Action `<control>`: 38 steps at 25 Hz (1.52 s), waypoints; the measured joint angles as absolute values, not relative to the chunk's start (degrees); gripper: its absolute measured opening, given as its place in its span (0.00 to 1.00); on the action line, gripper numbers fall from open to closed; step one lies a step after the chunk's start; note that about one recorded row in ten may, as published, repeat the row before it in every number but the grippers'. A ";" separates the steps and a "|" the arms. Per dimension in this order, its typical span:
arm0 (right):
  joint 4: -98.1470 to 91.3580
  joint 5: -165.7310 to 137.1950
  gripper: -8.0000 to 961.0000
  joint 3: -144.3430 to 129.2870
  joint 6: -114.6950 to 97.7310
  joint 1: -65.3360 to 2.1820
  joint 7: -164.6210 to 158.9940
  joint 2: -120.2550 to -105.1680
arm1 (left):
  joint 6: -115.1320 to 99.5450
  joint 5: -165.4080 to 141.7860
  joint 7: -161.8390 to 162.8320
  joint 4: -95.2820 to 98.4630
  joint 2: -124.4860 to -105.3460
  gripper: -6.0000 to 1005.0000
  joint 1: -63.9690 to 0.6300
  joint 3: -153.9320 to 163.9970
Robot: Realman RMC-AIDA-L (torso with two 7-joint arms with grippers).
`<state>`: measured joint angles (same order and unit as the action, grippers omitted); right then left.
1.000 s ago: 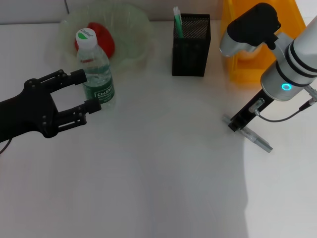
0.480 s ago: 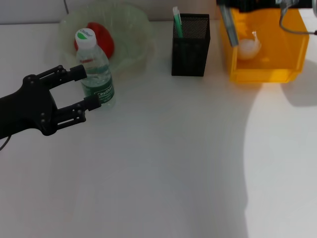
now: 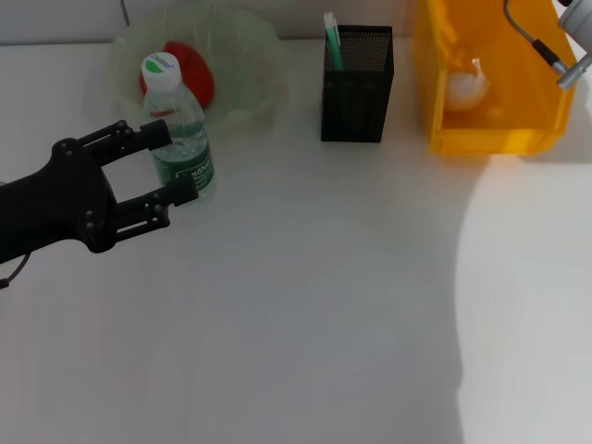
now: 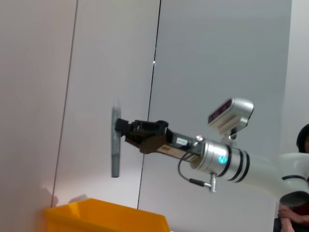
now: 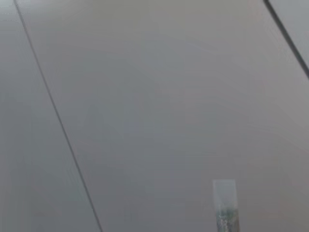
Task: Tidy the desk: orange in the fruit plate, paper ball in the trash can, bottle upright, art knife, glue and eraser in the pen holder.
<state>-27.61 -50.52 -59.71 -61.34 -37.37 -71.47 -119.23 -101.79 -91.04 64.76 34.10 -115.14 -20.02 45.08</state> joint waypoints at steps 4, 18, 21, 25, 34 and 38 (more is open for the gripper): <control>-17.58 -46.16 0.15 -60.30 -57.43 -43.01 -64.39 -119.48 | -101.64 -91.18 64.77 34.11 -116.24 0.75 -19.96 45.17; -15.31 -45.90 0.19 -67.63 -50.03 -46.37 -64.53 -119.73 | -101.19 -92.10 63.82 34.08 -116.94 0.75 -19.61 45.53; -15.77 -45.72 0.25 -67.64 -54.06 -44.47 -64.53 -119.67 | -101.18 -92.25 63.81 33.88 -116.66 0.75 -19.44 45.52; -17.90 -46.09 0.33 -67.79 -59.91 -40.46 -66.36 -119.38 | -101.43 -92.26 63.82 33.92 -116.37 0.75 -19.20 45.50; -32.41 -75.74 0.76 -65.01 -92.84 -19.03 -74.20 -117.85 | -107.30 -101.91 70.14 34.61 -110.80 0.75 -20.91 46.17; -31.96 -83.74 0.83 -59.78 -101.33 -15.70 -71.35 -118.24 | -109.96 -102.64 72.80 35.10 -109.81 0.75 -21.85 46.22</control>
<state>-31.96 -83.74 -59.78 -101.33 -15.69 -71.35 -118.24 -109.96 -102.64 72.80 35.10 -109.81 -21.85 46.22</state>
